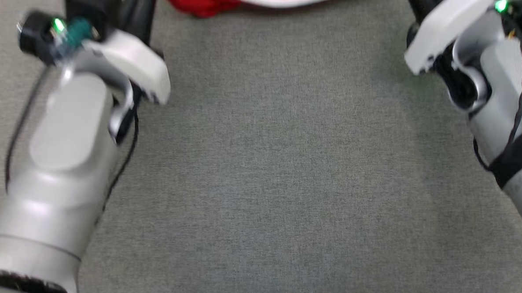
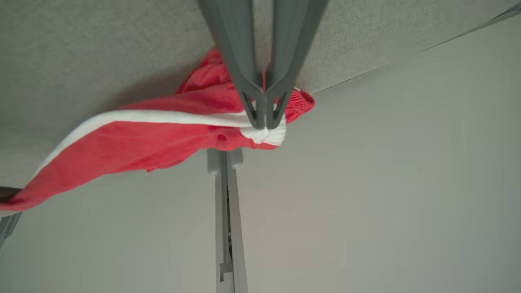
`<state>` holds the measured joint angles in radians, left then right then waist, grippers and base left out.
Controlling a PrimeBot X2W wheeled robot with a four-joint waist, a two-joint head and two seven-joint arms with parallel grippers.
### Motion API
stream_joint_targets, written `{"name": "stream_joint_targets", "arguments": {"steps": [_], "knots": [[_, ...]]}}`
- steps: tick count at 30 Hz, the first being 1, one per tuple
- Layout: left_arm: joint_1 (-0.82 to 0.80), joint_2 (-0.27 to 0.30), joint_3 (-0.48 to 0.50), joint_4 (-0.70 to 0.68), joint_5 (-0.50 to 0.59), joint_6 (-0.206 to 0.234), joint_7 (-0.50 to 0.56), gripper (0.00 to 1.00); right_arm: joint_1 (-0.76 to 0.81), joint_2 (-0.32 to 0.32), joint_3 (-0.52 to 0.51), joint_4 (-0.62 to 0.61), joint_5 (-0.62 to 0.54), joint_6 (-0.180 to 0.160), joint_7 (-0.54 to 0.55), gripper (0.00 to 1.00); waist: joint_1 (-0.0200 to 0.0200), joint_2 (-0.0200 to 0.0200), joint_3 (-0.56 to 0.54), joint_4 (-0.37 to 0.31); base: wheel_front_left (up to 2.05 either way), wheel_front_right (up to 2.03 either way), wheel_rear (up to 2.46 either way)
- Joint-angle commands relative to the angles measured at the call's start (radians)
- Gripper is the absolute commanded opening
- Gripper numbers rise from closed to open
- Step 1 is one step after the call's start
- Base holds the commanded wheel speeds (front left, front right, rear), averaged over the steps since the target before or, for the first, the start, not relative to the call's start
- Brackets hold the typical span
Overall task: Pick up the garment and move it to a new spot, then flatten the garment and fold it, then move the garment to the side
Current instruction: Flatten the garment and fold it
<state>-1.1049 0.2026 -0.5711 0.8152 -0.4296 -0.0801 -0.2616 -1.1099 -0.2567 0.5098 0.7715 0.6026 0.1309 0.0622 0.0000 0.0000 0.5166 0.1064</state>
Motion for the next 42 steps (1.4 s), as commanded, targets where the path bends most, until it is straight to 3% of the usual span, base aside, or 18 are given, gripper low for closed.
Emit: {"name": "stream_joint_targets", "arguments": {"steps": [1, 7, 16, 31, 42], "knots": [[0.042, 0.006, -0.007, 0.001, 0.023, -0.008, -0.004, 0.00, 0.032, -0.018, 0.021, 0.010, 0.032, 0.000, 0.006, 0.00, 0.0000, 0.0000, -0.037, 0.012, 0.00, 0.00, 0.00], [0.209, 0.005, -0.080, 0.039, 0.119, -0.032, -0.004, 0.00, 0.173, -0.088, 0.157, -0.004, 0.166, 0.000, 0.073, 0.00, 0.0000, 0.0000, -0.147, 0.020, 0.00, 0.00, 0.00], [0.327, 0.017, -0.151, 0.073, 0.167, -0.046, -0.004, 0.00, 0.289, -0.214, 0.305, -0.069, 0.288, 0.000, 0.147, 0.00, 0.0000, 0.0000, -0.256, 0.008, 0.00, 0.00, 0.00], [0.493, 0.018, -0.248, 0.030, 0.062, -0.049, -0.002, 0.00, 0.420, -0.346, 0.420, -0.161, 0.449, -0.001, 0.253, 0.00, 0.0000, 0.0000, -0.388, 0.017, 0.00, 0.00, 0.00], [0.612, 0.114, -0.384, -0.135, -0.078, -0.050, 0.021, 0.00, 0.555, -0.503, 0.462, -0.309, 0.578, -0.001, 0.393, 0.00, 0.0000, 0.0000, -0.480, 0.016, 0.00, 0.00, 0.00]]}}
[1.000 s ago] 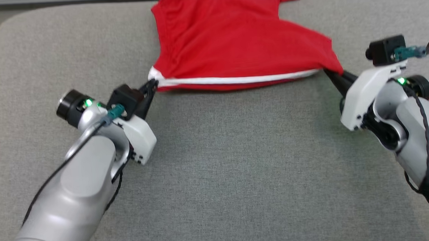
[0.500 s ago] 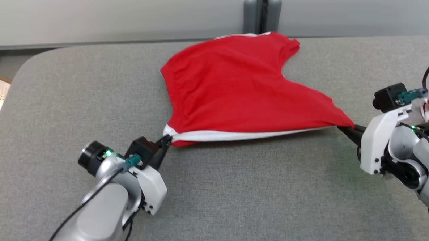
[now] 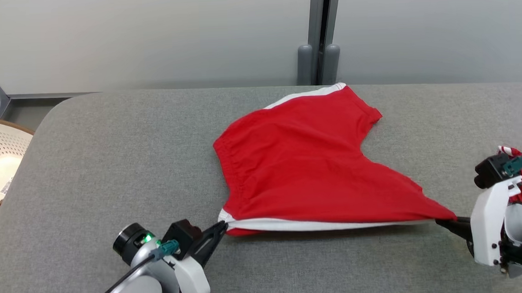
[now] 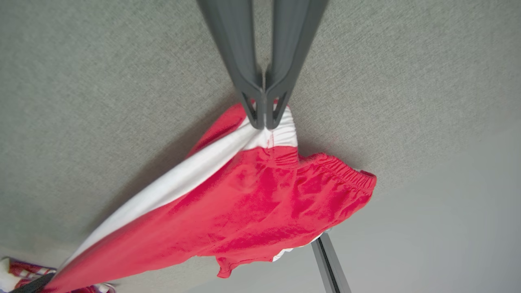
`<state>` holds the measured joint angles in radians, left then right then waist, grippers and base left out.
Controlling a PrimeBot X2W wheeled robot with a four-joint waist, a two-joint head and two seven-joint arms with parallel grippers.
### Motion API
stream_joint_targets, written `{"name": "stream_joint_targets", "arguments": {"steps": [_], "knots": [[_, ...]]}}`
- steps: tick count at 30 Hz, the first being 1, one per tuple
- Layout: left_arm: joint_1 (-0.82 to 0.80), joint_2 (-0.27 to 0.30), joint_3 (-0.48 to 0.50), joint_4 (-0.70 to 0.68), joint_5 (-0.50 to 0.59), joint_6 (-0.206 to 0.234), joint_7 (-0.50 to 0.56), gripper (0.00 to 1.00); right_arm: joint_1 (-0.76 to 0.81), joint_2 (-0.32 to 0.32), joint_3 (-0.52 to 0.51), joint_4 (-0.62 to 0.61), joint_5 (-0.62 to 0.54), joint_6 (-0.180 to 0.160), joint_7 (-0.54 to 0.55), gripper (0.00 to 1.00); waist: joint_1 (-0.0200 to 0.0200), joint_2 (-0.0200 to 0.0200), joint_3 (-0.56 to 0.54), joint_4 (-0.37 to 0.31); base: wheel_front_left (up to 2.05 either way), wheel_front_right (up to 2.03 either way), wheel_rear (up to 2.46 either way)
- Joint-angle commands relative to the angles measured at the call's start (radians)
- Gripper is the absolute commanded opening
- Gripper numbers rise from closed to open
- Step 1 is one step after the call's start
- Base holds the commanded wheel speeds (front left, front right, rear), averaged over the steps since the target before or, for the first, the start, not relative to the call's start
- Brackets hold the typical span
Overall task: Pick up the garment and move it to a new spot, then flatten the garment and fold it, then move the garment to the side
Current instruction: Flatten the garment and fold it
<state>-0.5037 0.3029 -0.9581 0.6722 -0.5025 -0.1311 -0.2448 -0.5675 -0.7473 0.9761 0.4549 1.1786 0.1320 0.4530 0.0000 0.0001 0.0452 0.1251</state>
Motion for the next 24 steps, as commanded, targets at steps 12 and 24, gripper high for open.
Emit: {"name": "stream_joint_targets", "arguments": {"steps": [12, 24], "knots": [[0.172, 0.118, -0.058, -0.291, -0.011, 0.056, 0.094, 0.00, 0.160, -0.210, -0.033, -0.224, 0.072, -0.003, 0.082, 0.00, 0.0000, -0.0001, -0.043, -0.015, 0.00, 0.00, 0.00], [0.202, 0.207, -0.064, -0.536, -0.016, 0.107, 0.204, 0.00, 0.226, -0.326, -0.132, -0.372, 0.096, -0.003, 0.199, 0.00, 0.0000, -0.0001, 0.002, -0.010, 0.00, 0.00, 0.00]]}}
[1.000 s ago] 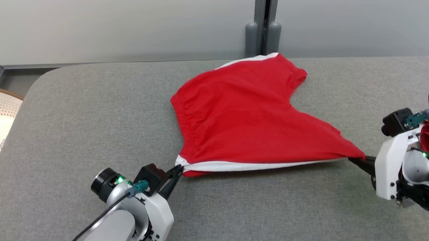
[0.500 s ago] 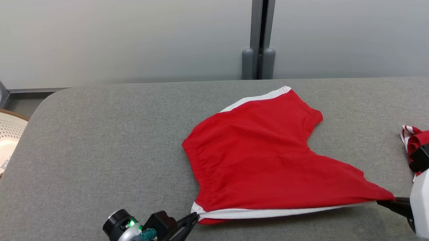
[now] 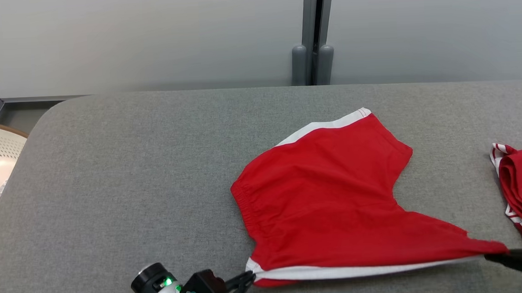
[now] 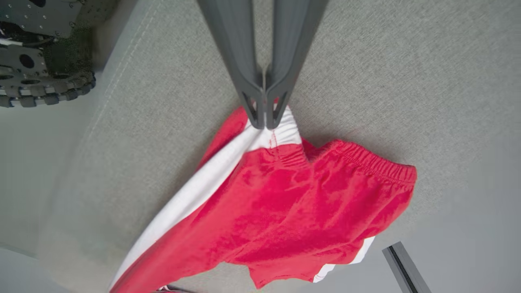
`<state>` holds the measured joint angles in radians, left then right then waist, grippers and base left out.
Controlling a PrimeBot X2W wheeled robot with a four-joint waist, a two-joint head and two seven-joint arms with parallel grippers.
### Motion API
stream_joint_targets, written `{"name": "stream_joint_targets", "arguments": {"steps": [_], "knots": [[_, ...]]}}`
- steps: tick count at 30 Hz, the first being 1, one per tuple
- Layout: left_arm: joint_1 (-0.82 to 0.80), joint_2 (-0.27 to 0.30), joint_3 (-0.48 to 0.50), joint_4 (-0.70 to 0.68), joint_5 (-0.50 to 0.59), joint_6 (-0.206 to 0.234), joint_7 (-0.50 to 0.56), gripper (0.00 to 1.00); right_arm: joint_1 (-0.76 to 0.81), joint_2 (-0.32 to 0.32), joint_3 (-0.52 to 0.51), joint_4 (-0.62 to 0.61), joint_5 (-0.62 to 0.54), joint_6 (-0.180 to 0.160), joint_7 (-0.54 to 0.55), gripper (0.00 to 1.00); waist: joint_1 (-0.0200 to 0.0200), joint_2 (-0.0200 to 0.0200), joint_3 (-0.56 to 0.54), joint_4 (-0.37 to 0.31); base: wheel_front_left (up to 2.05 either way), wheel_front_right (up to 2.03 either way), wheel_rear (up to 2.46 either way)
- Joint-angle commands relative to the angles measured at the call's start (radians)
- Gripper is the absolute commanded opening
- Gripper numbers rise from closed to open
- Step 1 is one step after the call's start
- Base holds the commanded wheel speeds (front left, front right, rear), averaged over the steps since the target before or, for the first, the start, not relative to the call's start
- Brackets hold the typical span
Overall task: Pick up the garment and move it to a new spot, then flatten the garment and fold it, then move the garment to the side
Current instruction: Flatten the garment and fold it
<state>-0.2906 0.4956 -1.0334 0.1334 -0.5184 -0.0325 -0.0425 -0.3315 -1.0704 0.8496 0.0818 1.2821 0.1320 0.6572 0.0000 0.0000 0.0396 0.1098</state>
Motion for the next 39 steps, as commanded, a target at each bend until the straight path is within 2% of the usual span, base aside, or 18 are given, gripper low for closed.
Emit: {"name": "stream_joint_targets", "arguments": {"steps": [1, 7, 14, 26, 33, 39], "knots": [[-0.023, 0.012, 0.020, -0.007, -0.001, 0.015, 0.001, 0.00, -0.020, 0.004, -0.024, -0.001, -0.013, -0.003, -0.006, 0.00, 0.0000, 0.0000, 0.015, 0.010, 0.00, 0.00, 0.00], [-0.081, -0.010, 0.066, -0.027, -0.024, 0.025, -0.004, 0.00, -0.094, 0.039, -0.105, 0.012, -0.041, -0.003, 0.046, 0.00, 0.0000, 0.0000, 0.060, 0.043, 0.00, 0.00, 0.00], [-0.196, -0.062, 0.102, 0.019, -0.012, 0.021, -0.034, 0.00, -0.246, 0.128, -0.223, 0.080, -0.084, -0.002, 0.174, 0.00, 0.0000, 0.0000, 0.153, 0.106, 0.00, 0.00, 0.00], [-0.401, -0.216, 0.105, 0.211, 0.023, -0.026, -0.121, 0.00, -0.506, 0.280, -0.386, 0.257, -0.285, -0.002, 0.389, 0.00, 0.0000, 0.0000, 0.325, 0.216, 0.00, 0.00, 0.00], [-0.500, -0.308, 0.087, 0.351, 0.036, -0.056, -0.174, 0.00, -0.591, 0.358, -0.477, 0.336, -0.424, -0.002, 0.458, 0.00, 0.0000, 0.0000, 0.398, 0.263, 0.00, 0.00, 0.00], [-0.542, -0.347, 0.087, 0.431, 0.033, -0.071, -0.203, 0.00, -0.602, 0.395, -0.533, 0.353, -0.490, -0.002, 0.482, 0.00, 0.0000, 0.0000, 0.420, 0.274, 0.00, 0.00, 0.00]]}}
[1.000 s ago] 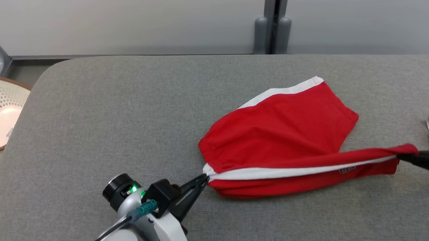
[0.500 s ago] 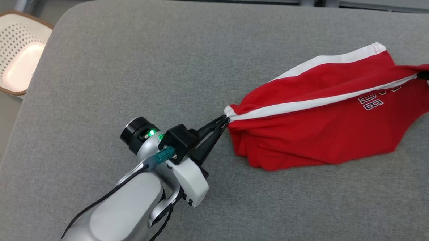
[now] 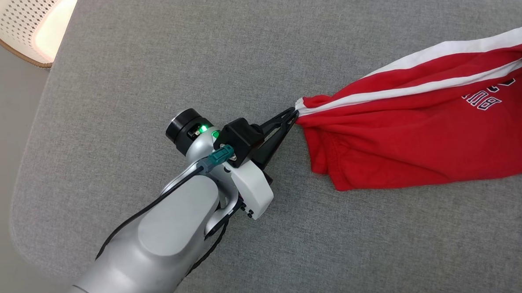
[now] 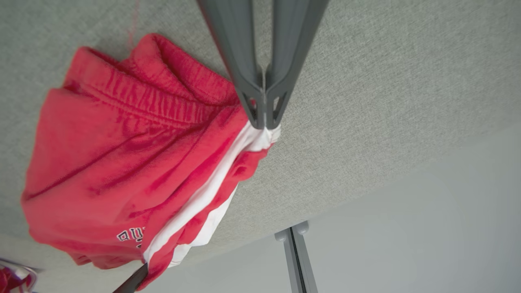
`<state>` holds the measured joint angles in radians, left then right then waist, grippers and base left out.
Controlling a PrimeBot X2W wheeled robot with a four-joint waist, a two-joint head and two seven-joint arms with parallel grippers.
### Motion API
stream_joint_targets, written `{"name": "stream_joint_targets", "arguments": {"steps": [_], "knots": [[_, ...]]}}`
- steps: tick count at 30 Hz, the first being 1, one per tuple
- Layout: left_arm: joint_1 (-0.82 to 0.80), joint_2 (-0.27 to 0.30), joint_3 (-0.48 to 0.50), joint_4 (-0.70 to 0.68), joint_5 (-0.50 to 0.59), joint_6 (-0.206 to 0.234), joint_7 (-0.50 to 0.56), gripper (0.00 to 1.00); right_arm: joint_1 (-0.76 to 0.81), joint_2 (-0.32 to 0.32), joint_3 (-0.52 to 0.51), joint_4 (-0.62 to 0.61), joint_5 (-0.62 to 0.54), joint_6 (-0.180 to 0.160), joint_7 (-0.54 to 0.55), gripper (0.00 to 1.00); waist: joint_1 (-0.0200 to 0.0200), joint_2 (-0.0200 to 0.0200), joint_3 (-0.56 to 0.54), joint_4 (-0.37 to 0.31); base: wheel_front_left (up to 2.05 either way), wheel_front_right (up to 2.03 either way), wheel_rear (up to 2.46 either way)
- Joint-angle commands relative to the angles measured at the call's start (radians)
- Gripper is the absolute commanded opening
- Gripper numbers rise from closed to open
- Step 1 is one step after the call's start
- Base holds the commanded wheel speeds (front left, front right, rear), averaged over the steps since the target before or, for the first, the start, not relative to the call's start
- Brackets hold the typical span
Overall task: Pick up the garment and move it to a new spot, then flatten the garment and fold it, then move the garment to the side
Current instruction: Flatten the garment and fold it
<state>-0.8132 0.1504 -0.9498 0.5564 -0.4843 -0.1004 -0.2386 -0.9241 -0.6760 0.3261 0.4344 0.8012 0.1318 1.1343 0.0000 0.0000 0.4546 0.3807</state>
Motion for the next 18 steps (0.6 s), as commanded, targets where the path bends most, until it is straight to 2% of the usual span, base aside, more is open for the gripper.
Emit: {"name": "stream_joint_targets", "arguments": {"steps": [1, 2, 3, 4, 5, 6, 13, 18], "knots": [[-0.023, -0.007, 0.004, 0.018, -0.001, -0.003, -0.009, 0.00, -0.008, 0.003, -0.016, -0.001, -0.019, -0.002, 0.009, 0.00, 0.0000, 0.0000, 0.007, 0.003, 0.00, 0.00, 0.00], [-0.026, -0.012, 0.004, 0.027, 0.000, -0.004, -0.012, 0.00, -0.005, 0.005, -0.022, -0.003, -0.028, -0.002, 0.011, 0.00, 0.0000, 0.0000, 0.009, 0.003, 0.00, 0.00, 0.00], [-0.028, -0.017, 0.003, 0.034, 0.002, -0.006, -0.016, 0.09, -0.003, 0.005, -0.027, -0.005, -0.043, -0.002, 0.009, 0.13, 0.0000, 0.0000, 0.011, 0.002, 0.00, 0.00, 0.00], [-0.033, -0.021, 0.003, 0.041, 0.005, -0.008, -0.017, 0.49, -0.003, 0.005, -0.034, -0.011, -0.058, -0.002, -0.006, 0.84, 0.0000, 0.0000, 0.013, 0.001, 0.00, 0.00, 0.00], [-0.039, -0.023, 0.003, 0.047, 0.007, -0.008, -0.020, 0.93, -0.004, 0.008, -0.046, -0.009, -0.073, -0.002, -0.019, 1.00, 0.0000, 0.0000, 0.014, 0.000, 0.00, 0.00, 0.00], [-0.043, -0.025, 0.007, 0.052, 0.009, -0.008, -0.020, 1.00, -0.003, 0.015, -0.054, -0.008, -0.087, -0.002, -0.031, 1.00, 0.0000, 0.0000, 0.015, -0.001, 0.00, 0.00, 0.00], [-0.045, -0.040, 0.035, 0.074, 0.012, 0.005, -0.026, 1.00, -0.005, 0.041, -0.073, -0.024, -0.156, -0.002, -0.157, 1.00, 0.0000, 0.0000, 0.015, -0.008, 0.00, 0.00, 0.00], [-0.039, -0.036, 0.081, 0.069, 0.029, 0.039, -0.028, 1.00, 0.006, 0.032, -0.050, -0.032, -0.205, -0.002, -0.270, 1.00, 0.0000, 0.0000, 0.000, -0.017, 0.00, 0.00, 0.00]]}}
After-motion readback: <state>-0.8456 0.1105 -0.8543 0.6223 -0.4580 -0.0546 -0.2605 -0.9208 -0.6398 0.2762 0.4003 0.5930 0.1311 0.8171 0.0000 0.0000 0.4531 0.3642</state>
